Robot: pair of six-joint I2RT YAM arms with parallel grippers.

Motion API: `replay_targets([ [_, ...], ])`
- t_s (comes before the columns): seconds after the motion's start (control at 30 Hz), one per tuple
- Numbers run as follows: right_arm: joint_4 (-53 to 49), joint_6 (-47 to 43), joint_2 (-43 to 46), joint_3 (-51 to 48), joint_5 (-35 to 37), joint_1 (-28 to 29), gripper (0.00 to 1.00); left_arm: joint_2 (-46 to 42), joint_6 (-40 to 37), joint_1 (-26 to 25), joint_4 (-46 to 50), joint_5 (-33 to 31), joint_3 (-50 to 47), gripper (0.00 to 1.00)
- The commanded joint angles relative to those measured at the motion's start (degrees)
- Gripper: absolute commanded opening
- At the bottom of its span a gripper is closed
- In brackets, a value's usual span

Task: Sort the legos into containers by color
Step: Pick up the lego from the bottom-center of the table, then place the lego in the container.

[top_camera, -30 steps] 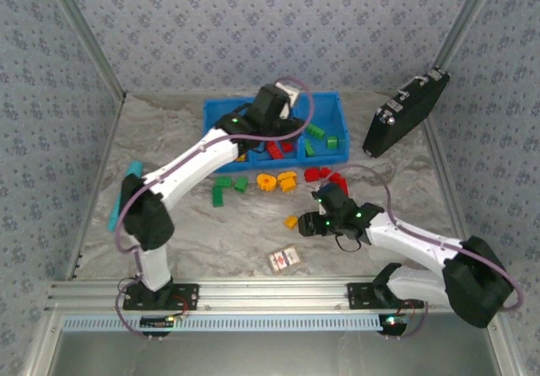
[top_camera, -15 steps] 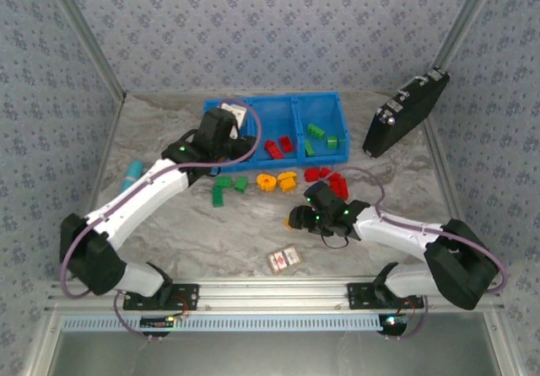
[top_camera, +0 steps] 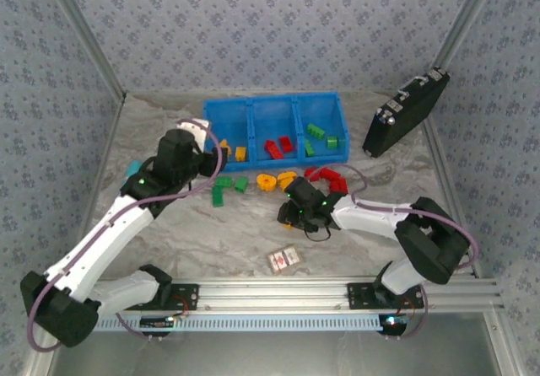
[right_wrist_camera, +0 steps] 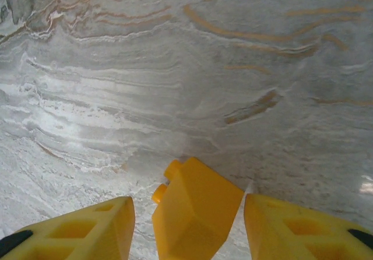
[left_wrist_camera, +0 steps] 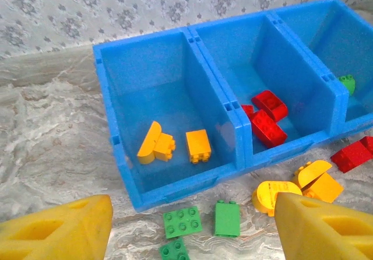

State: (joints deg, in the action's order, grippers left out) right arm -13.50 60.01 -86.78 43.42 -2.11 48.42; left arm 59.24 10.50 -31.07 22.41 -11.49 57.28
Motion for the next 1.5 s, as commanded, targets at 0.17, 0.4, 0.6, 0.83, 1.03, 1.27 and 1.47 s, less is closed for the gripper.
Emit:
replay_targets([
  [0.17, -4.5, 2.06, -4.05, 2.59, 3.43, 1.49, 0.44, -5.93, 0.19, 2.06, 0.61, -1.94, -2.96, 0.75],
  [0.4, -5.68, 0.95, -6.2, 4.37, 3.66, 1.85, 0.32, -5.82, 0.1, 2.54, 0.66, -2.09, -2.79, 0.76],
  [0.6, -9.89, -3.26, -5.6, 8.26, 3.72, 1.24, 0.29, -6.12, -1.15, 2.98, 2.48, -3.32, -1.79, 0.76],
  [0.83, -20.0, -12.38, -8.2, 25.44, 4.64, 0.06, 0.28, -11.85, -3.22, 9.64, 10.26, -3.3, -1.59, 0.77],
  [1.03, -25.56, -23.34, -18.66, 47.69, 4.66, -1.91, 0.28, -18.98, -3.55, 17.57, 16.02, -0.16, -3.63, 0.8],
  [1.27, -31.42, -32.23, -37.74, 77.02, 3.46, -2.9, 0.28, -22.99, -1.86, 18.5, 20.68, 1.06, -6.47, 0.83],
  [1.47, -32.62, -36.55, -50.7, 92.64, 5.83, -3.86, 0.28, -25.47, 1.74, 18.5, 20.76, 3.24, -10.26, 0.84],
])
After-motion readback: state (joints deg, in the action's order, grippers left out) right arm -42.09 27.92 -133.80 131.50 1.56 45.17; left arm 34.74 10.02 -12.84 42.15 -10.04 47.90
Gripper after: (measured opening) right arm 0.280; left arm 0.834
